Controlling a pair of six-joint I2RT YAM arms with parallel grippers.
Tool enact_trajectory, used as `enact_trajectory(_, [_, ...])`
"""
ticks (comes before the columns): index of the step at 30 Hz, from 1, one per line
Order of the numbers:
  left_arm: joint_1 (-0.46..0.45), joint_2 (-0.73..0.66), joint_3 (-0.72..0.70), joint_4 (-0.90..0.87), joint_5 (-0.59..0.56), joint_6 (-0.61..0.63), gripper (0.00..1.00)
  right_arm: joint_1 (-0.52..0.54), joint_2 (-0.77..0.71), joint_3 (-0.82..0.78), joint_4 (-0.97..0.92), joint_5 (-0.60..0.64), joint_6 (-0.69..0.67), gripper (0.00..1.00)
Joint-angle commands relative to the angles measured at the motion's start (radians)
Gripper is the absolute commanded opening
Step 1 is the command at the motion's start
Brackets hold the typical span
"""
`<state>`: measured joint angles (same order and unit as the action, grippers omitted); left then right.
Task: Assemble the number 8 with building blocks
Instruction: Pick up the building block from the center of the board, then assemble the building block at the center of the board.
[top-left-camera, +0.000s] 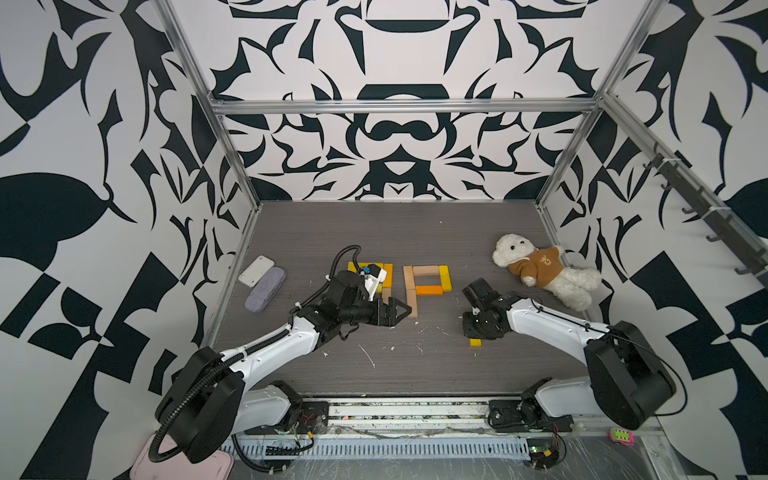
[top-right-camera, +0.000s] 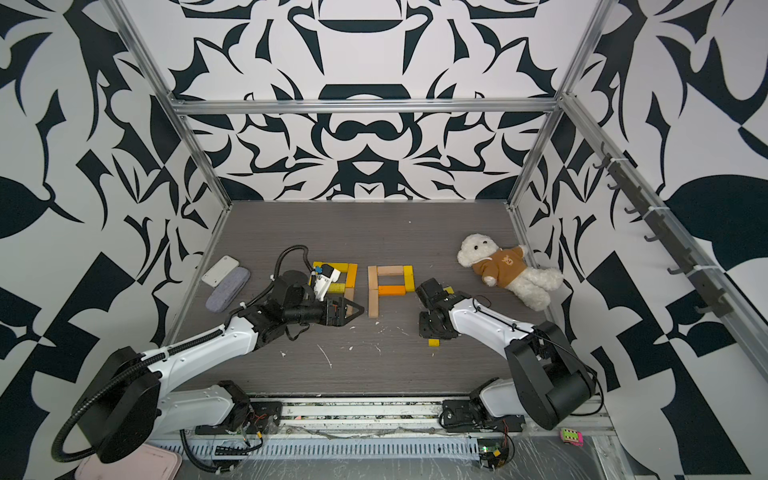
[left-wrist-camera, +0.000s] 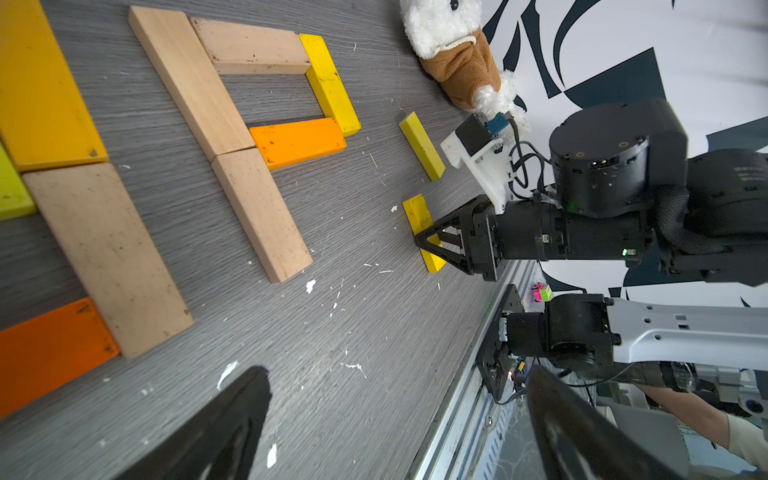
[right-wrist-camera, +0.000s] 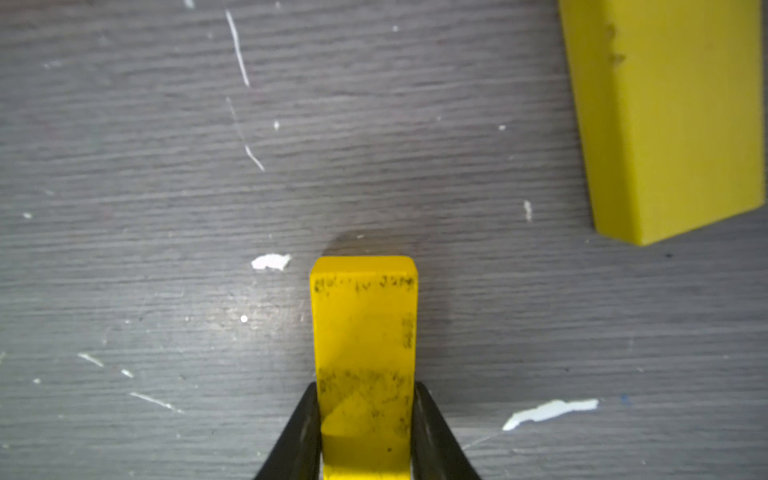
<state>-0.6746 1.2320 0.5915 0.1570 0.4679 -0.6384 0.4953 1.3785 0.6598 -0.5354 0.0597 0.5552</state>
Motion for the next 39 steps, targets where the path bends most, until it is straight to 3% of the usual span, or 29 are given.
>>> enact_trajectory(1, [-0.004,0.001,0.012,0.027,-0.008,-0.02,0.99,0.004,-0.003,0.003,0.02,0.029,0.007,0.3])
enact_trajectory(6, [-0.003,0.014,0.004,0.089,-0.006,-0.064,0.99,0.005,0.02,0.031,0.046,0.018,-0.001,0.27])
enact_trajectory(26, [-0.004,-0.002,-0.004,0.035,-0.029,-0.046,0.99,0.004,0.273,0.257,0.086,-0.032,-0.099,0.27])
enact_trajectory(39, [-0.004,-0.009,-0.002,0.011,-0.038,-0.034,0.99,0.004,0.342,0.318,0.096,-0.062,-0.113,0.27])
